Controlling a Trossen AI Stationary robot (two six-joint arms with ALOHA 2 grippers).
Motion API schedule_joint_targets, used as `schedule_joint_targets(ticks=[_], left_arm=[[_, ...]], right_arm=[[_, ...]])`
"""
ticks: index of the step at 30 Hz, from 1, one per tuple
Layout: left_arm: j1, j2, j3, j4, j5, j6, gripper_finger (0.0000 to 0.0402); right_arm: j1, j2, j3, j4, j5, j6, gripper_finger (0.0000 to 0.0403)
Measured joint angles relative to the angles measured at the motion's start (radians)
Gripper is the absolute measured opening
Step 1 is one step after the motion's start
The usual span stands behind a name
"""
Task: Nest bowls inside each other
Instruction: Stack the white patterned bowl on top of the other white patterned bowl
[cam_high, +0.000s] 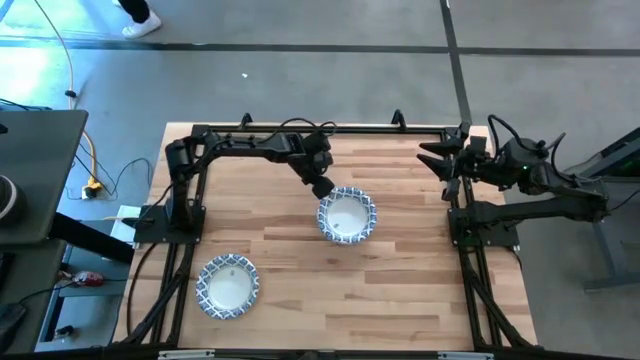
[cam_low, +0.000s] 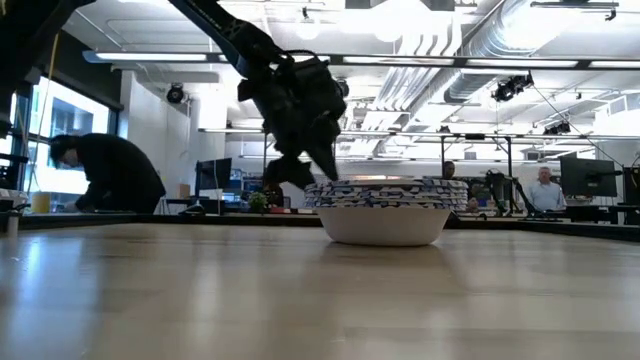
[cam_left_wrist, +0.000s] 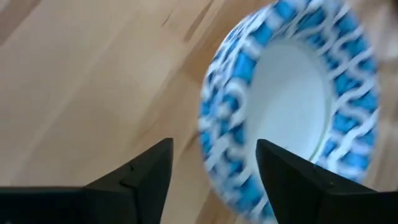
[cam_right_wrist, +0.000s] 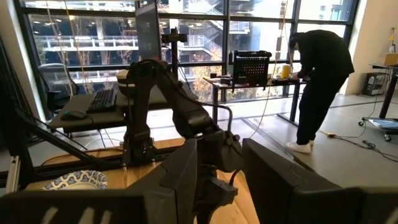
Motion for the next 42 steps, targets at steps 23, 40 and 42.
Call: schedule_joint_targets(ticks=[23, 40, 42], left_arm=[[-0.044, -0.134, 0.043, -0.776, 0.072, 0.726, 0.023], [-0.15, -0.149, -0.323, -0.762, 0.169, 0.755, 0.0191], [-0.16, -0.149, -0.347, -0.755, 0.197, 0.755, 0.0186]], right_arm=[[0.0, 0.0, 0.0, -0.082, -0.113, 0.102, 0.0121], [0.0, 0.0, 0.0, -0.171, -0.168, 0.171, 0.0121], [0.0, 0.0, 0.0, -0.171, -0.166, 0.157, 0.0121]])
